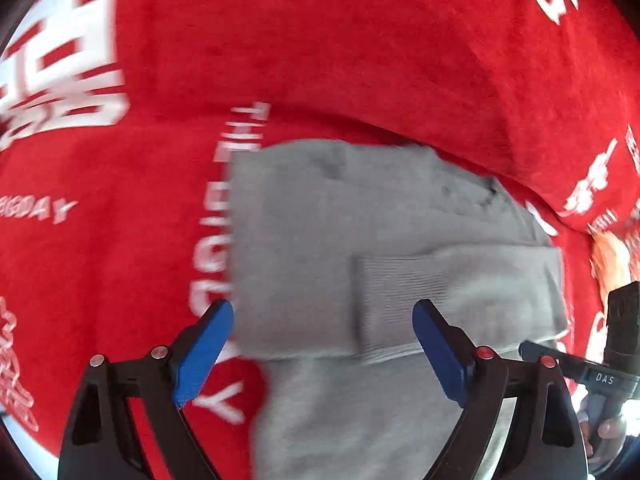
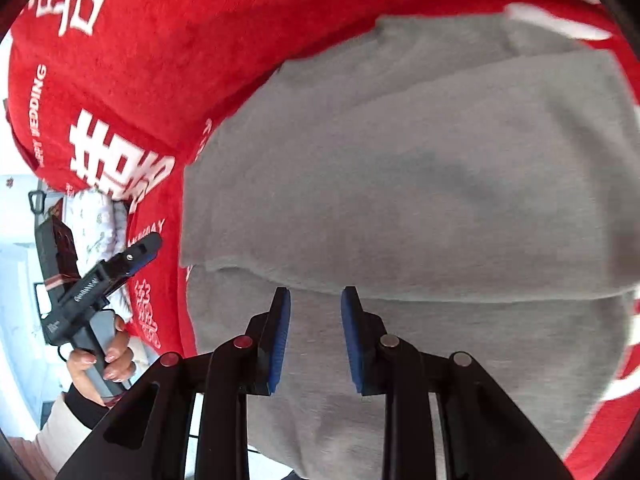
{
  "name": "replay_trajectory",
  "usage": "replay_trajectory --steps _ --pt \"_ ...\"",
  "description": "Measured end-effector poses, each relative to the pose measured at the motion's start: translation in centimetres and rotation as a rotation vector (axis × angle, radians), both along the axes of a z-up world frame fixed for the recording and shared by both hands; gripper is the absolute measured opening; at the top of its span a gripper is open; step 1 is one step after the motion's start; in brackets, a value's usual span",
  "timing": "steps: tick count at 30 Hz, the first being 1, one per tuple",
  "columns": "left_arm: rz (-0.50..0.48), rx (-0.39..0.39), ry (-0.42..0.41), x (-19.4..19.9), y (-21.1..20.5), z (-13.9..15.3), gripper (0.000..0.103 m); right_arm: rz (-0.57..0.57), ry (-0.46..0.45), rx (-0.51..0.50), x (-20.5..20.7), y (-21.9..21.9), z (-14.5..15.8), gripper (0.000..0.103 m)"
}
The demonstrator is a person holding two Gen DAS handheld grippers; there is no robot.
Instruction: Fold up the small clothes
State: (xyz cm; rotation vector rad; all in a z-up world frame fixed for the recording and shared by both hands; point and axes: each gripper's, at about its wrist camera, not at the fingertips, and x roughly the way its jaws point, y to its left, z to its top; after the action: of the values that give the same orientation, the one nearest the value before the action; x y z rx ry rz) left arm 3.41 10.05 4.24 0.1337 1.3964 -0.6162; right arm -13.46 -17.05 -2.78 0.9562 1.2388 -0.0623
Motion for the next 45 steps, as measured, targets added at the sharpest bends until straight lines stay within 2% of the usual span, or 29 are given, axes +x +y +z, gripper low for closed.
replay_trajectory --steps 3,4,5,7,10,12,14,15,16,17,18,19,21,23,25,28,31,37,40,43,45 --pt "-0.049 0.04 0.041 -0.8 -3.2 -1.8 0.092 -0.032 0.009 -0.091 -0.8 -2.2 1.2 0.03" --pt "-0.057 0.053 0.05 -0.8 -3.7 -2.4 0.092 -0.055 0.017 -0.142 -1.1 -3.4 1.7 0.035" --pt "-0.063 0.068 0.06 -0.9 -4.3 -3.1 0.092 -0.082 0.027 -0.182 -1.4 -4.6 2.0 0.048" --pt "-0.066 0.079 0.058 -1.4 -5.0 -3.5 0.092 -0.168 0.046 -0.264 -2.5 -8.0 2.7 0.062" --pt "-0.068 0.105 0.039 -2.0 -5.5 -3.8 0.092 -0.284 0.073 -0.321 -4.1 -13.1 2.5 0.062" --pt "-0.07 0.122 0.034 -2.4 -5.9 -4.0 0.092 -0.351 0.098 -0.308 -4.8 -16.1 1.4 0.062" --pt "-0.069 0.135 0.024 -2.6 -6.4 -4.2 0.092 -0.407 0.122 -0.249 -5.3 -18.4 -0.5 0.062" --pt "-0.067 0.141 0.018 -2.8 -6.7 -4.3 0.092 -0.437 0.127 -0.177 -5.4 -19.4 -1.9 0.062" --pt "-0.064 0.148 0.011 -2.9 -7.2 -4.3 0.092 -0.448 0.121 -0.124 -5.5 -20.0 -2.8 0.056" --pt "-0.06 0.155 0.003 -3.1 -7.5 -4.3 0.092 -0.45 0.104 -0.098 -5.3 -20.3 -3.0 0.021" --pt "-0.058 0.16 -0.004 -3.2 -7.7 -4.3 0.092 -0.424 0.089 -0.075 -4.8 -20.5 -3.1 0.009" --pt "-0.058 0.164 -0.012 -3.3 -8.3 -4.3 0.092 -0.402 0.084 -0.072 -4.3 -20.6 -2.8 0.008" --pt "-0.06 0.175 -0.03 -3.7 -9.0 -4.2 0.092 -0.376 0.042 -0.142 -3.8 -20.6 -1.1 0.008" --pt "-0.062 0.193 -0.045 -4.1 -9.8 -4.4 0.092 -0.332 0.079 -0.223 -3.4 -20.6 -1.0 0.008" --pt "-0.061 0.212 -0.069 -4.3 -10.6 -4.5 0.092 -0.319 0.137 -0.233 -3.6 -21.0 -2.5 0.008" --pt "-0.05 0.217 -0.089 -3.5 -10.7 -3.8 0.092 -0.344 0.147 -0.244 -4.5 -20.8 -2.7 0.01" --pt "-0.038 0.201 -0.091 -2.9 -10.0 -2.7 0.092 -0.339 0.171 -0.283 -5.3 -20.2 -1.1 0.011" --pt "-0.07 0.247 -0.117 -4.5 -9.4 -2.3 0.092 -0.185 0.09 -0.323 -5.3 -14.4 2.5 0.011" --pt "-0.077 0.332 -0.138 -5.3 -9.2 -4.2 0.092 -0.087 0.108 -0.336 -4.7 -11.0 1.6 0.011" --pt "-0.027 0.293 -0.108 -5.3 -7.5 -3.7 0.092 -0.045 0.197 -0.348 -4.9 -9.6 -1.1 0.011" --pt "-0.01 0.296 -0.094 -5.1 -7.0 -3.2 0.092 -0.067 0.17 -0.353 -5.2 -9.3 -0.9 0.01"
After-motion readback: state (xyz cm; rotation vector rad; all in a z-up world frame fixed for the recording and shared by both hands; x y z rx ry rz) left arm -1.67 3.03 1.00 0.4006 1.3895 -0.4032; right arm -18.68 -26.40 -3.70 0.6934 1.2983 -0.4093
